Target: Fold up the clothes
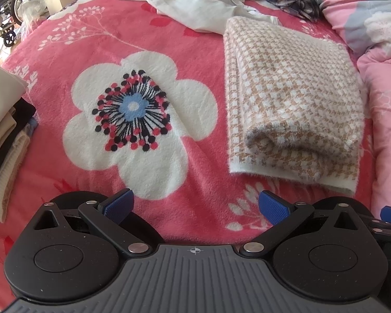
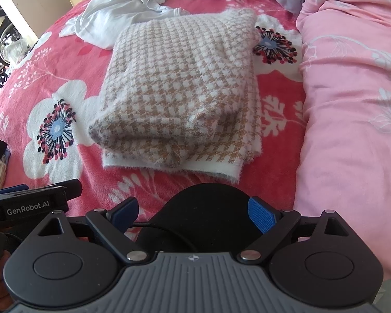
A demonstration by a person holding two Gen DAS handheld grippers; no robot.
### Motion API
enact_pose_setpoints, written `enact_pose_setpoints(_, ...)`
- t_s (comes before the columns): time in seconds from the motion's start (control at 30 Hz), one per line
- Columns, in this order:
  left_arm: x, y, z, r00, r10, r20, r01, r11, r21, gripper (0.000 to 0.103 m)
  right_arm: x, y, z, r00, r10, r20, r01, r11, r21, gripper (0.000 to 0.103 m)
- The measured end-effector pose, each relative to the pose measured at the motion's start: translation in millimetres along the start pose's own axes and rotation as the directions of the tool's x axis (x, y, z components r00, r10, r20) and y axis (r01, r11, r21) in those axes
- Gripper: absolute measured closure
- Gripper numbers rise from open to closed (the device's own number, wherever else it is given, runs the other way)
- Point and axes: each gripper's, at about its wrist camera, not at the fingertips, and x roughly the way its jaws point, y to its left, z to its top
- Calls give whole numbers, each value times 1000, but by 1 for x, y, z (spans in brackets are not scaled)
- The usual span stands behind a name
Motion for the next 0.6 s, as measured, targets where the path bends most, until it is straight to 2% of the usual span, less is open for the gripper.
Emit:
enact_pose_setpoints(0.37,3,1,1,1000,2,3,-2,1000,1,0,0,-9,6,1000,7,22,-7,1000,12,9)
enact_pose_setpoints(0.5,1,4,11,999,-15,45,15,1000,-8,0,-9,-22,22,995,20,101,-23,999,26,9)
enact_pose_setpoints(0.6,-1,6,28,995,-24,100,25,1000,-10,0,-18,-35,40,982,21,185,-30,999,43,9)
